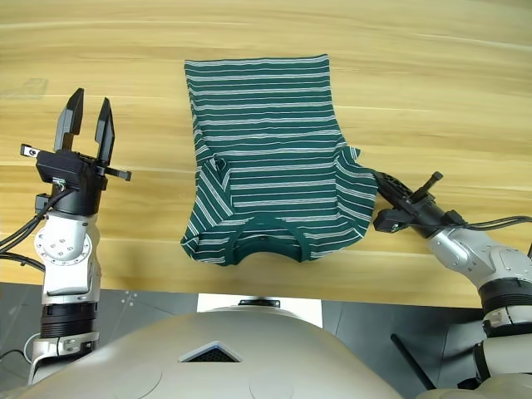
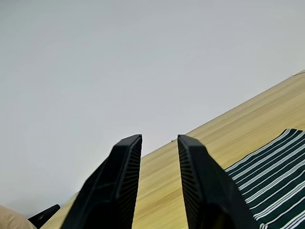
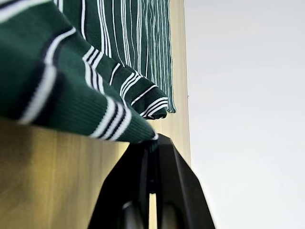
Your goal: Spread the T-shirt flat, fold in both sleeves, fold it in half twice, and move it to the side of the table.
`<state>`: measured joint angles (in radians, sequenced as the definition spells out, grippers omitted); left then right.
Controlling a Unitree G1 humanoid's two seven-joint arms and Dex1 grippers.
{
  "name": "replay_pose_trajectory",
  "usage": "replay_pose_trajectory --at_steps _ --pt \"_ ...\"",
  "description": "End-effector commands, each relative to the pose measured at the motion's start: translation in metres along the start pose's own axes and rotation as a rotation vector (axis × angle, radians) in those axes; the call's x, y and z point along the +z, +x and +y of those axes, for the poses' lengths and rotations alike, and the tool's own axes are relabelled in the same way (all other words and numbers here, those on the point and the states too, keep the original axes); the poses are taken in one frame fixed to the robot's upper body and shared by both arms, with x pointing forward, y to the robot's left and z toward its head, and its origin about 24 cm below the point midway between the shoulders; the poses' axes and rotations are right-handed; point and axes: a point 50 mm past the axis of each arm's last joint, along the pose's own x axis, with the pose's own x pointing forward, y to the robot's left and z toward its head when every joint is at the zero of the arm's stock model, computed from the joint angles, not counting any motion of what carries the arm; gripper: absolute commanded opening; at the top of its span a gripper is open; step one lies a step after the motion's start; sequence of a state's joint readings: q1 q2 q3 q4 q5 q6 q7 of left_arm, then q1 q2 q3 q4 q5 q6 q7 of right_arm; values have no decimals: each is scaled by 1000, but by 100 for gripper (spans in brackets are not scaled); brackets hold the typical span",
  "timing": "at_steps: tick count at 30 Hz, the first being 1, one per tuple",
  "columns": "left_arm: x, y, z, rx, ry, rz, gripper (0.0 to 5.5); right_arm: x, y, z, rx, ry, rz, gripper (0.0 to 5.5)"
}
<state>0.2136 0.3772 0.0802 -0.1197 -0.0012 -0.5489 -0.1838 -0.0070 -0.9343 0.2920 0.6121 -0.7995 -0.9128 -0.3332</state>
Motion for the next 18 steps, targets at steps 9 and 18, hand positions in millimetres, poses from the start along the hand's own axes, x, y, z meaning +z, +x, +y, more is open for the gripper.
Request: replay_pose_trajectory --at_steps 9,18 --pt "-10 -1 -7 -12 -9 32 140 42 10 17 28 197 -149 5" --pt "-22 -3 -12 -3 -31 64 140 59 25 23 52 248 -213 5"
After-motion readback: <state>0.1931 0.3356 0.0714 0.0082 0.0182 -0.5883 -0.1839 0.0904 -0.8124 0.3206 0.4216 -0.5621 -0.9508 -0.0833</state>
